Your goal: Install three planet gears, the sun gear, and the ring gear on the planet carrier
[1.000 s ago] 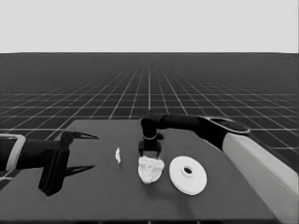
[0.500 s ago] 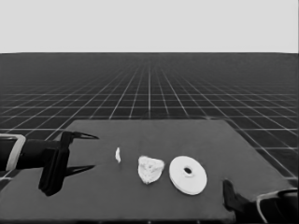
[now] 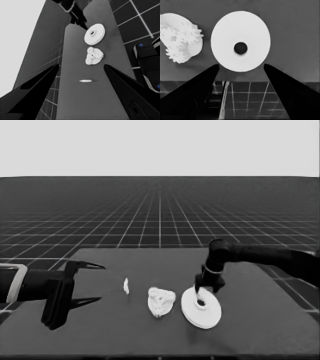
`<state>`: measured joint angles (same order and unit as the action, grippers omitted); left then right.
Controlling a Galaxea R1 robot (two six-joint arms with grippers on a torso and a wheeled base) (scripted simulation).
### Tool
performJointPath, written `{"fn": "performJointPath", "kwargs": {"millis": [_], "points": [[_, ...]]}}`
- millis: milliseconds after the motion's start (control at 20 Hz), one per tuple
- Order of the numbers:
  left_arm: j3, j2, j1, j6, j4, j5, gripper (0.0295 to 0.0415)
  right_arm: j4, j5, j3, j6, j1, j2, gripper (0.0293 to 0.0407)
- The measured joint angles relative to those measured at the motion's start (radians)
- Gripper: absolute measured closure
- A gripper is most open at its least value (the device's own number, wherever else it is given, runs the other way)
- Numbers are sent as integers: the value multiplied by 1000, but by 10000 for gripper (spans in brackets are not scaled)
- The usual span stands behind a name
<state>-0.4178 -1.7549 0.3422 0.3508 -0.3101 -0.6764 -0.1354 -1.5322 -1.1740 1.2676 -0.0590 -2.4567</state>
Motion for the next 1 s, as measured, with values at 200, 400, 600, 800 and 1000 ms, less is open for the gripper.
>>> {"fn": "performJointPath", "kwargs": {"millis": [200,400,600,800,1000], "points": [[0,0,0,0,0,0,326,-133,49,-73,-22,146,-27,315],[0,0,0,0,0,0,326,-190,80,-124,-44,212,-46,315],[0,0,0,0,0,0,326,-196,85,-131,-47,218,-48,315],[0,0,0,0,0,0,326,-196,85,-132,-47,219,-48,351],[0,0,0,0,0,0,326,-196,85,-132,-47,219,-48,351]]}}
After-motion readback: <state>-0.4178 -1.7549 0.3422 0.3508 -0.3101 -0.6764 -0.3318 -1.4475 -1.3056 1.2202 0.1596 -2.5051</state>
